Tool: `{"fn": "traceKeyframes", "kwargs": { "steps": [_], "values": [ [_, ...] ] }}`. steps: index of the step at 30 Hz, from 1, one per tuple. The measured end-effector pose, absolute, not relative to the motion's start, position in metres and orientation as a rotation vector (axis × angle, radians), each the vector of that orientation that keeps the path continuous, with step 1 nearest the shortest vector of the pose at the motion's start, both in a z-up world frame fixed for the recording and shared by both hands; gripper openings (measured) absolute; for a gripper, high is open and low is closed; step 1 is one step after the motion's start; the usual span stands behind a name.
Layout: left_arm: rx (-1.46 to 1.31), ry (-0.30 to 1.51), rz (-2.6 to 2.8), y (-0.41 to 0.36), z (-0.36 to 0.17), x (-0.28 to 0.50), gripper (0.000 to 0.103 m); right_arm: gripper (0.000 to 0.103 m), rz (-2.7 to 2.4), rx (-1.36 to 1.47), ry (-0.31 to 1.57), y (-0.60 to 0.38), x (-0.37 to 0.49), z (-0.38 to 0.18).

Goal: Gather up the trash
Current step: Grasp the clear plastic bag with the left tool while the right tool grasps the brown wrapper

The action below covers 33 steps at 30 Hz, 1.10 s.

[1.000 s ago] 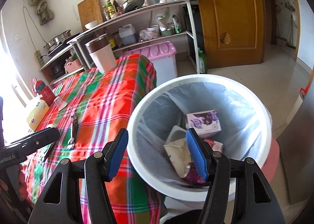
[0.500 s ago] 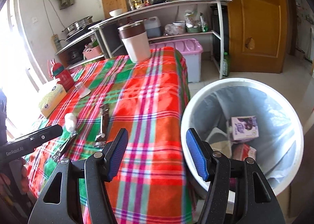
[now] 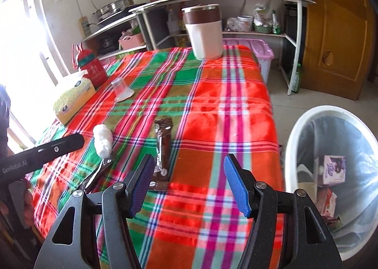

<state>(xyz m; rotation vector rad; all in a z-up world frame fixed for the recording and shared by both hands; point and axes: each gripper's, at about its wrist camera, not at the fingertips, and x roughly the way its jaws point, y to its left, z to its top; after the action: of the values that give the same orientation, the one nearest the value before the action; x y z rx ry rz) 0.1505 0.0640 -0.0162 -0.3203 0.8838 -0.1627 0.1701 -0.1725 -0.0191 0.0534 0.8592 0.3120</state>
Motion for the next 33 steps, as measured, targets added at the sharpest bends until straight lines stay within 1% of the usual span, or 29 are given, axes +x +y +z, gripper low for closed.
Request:
{"fn": "traceKeyframes", "kwargs": {
  "steps": [8, 10, 12, 16, 18, 22, 23, 29, 30, 32, 33],
  "values": [
    [-0.338, 0.904, -0.157, 0.067, -0.022, 0.166, 0.073, 0.062, 0.361, 0.001, 0.904, -0.147, 0.186, -0.026],
    [-0.334, 0.918, -0.153, 0.066, -0.024, 0.17, 0.073, 0.057, 0.355, -0.021, 0.91, -0.143, 0.188, -0.029],
    [-0.343, 0.929, -0.157, 0.067, -0.028, 0.173, 0.073, 0.046, 0.344, -0.034, 0.918, -0.141, 0.189, -0.032],
    [-0.359, 0.94, -0.155, 0.066, -0.032, 0.177, 0.073, 0.04, 0.334, -0.05, 0.926, -0.141, 0.191, -0.037],
    [-0.358, 0.948, -0.158, 0.064, -0.034, 0.18, 0.073, 0.034, 0.321, -0.068, 0.922, -0.141, 0.191, -0.037],
    [-0.391, 0.969, -0.178, 0.06, -0.039, 0.185, 0.072, 0.029, 0.312, -0.074, 0.913, -0.142, 0.191, -0.037],
    [-0.39, 0.974, -0.172, 0.059, -0.041, 0.186, 0.072, 0.026, 0.307, -0.074, 0.911, -0.142, 0.191, -0.037],
    [-0.35, 0.966, -0.146, 0.053, -0.041, 0.185, 0.06, 0.016, 0.306, -0.03, 0.908, -0.149, 0.193, -0.037],
    [-0.343, 0.964, -0.146, 0.053, -0.041, 0.186, 0.059, 0.015, 0.307, -0.028, 0.907, -0.149, 0.192, -0.037],
    [-0.342, 0.965, -0.14, 0.054, -0.041, 0.186, 0.052, 0.014, 0.306, -0.024, 0.905, -0.149, 0.192, -0.036],
    [-0.345, 0.964, -0.137, 0.055, -0.041, 0.186, 0.05, 0.014, 0.307, -0.022, 0.903, -0.149, 0.191, -0.036]
  ]
}}
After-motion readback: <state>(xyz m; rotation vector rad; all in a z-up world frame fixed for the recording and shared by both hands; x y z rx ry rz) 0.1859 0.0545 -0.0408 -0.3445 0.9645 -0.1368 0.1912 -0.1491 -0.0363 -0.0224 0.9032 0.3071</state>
